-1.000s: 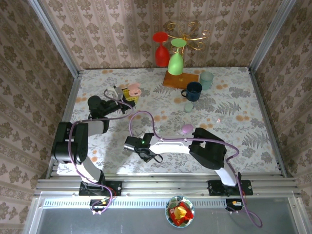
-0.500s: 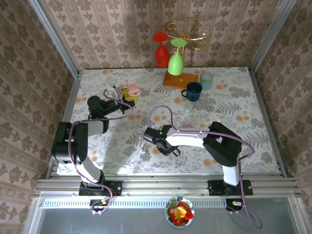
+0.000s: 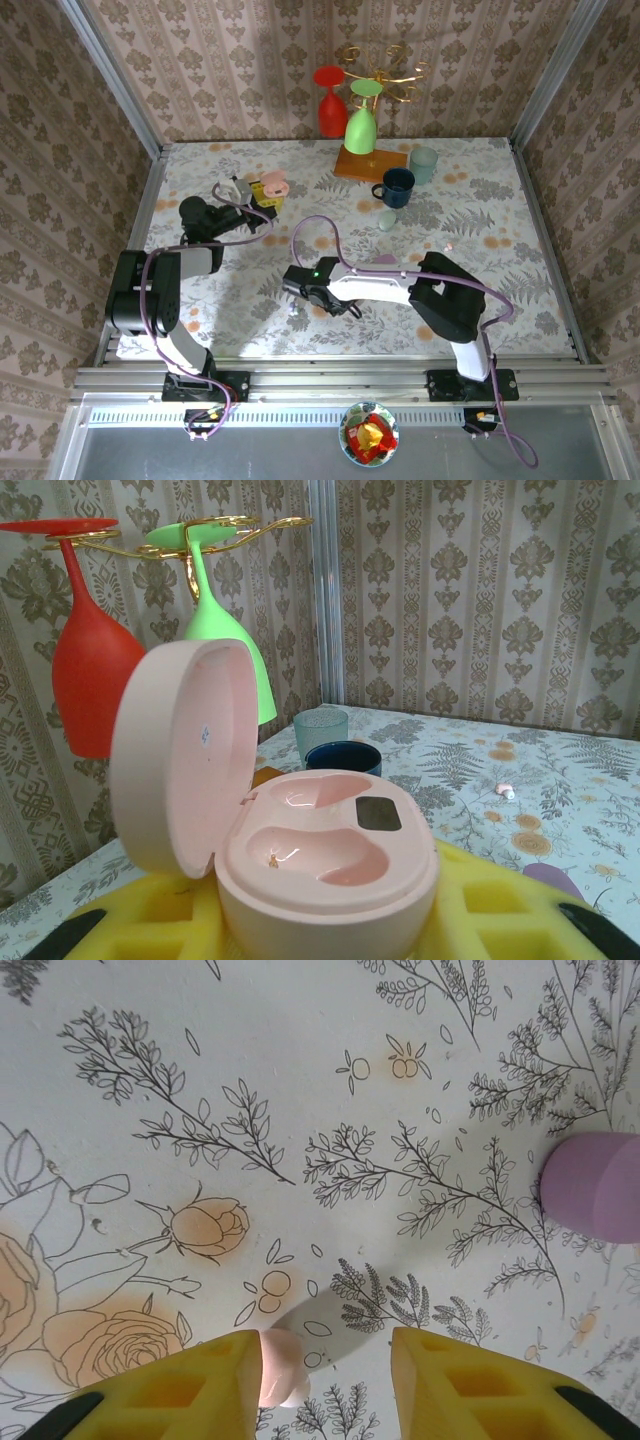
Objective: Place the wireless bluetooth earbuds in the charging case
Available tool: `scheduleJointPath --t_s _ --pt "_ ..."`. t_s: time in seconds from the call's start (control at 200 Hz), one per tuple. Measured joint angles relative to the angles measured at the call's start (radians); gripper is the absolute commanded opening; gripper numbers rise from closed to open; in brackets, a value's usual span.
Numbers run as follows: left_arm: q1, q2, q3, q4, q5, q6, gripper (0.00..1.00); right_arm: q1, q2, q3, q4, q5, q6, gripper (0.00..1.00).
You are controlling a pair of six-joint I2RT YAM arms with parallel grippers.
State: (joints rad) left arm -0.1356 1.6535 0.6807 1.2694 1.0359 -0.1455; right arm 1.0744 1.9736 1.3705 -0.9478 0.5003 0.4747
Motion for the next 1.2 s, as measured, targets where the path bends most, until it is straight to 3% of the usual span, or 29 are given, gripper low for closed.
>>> scheduleJointPath --t_s 0.21,0.375,0.74,1.02,1.2 --pt "0.004 0.000 0.000 0.000 0.000 0.000 0.28 0.036 0.071 0.070 -0.060 0.021 0.044 0.43" --pt "0.008 0.000 0.000 0.000 0.000 0.000 0.28 0.059 0.132 0.109 -0.112 0.051 0.106 0.37" --pt "0.012 0.000 0.000 0.000 0.000 0.000 0.28 0.065 0.161 0.110 -0.171 0.073 0.166 0.32" --pt "0.013 -0.007 -0.004 0.000 0.000 0.000 0.28 0.067 0.177 0.112 -0.181 0.073 0.172 0.17" --pt "0.013 -0.015 -0.005 0.001 0.000 0.000 0.28 0.067 0.174 0.111 -0.184 0.084 0.175 0.16"
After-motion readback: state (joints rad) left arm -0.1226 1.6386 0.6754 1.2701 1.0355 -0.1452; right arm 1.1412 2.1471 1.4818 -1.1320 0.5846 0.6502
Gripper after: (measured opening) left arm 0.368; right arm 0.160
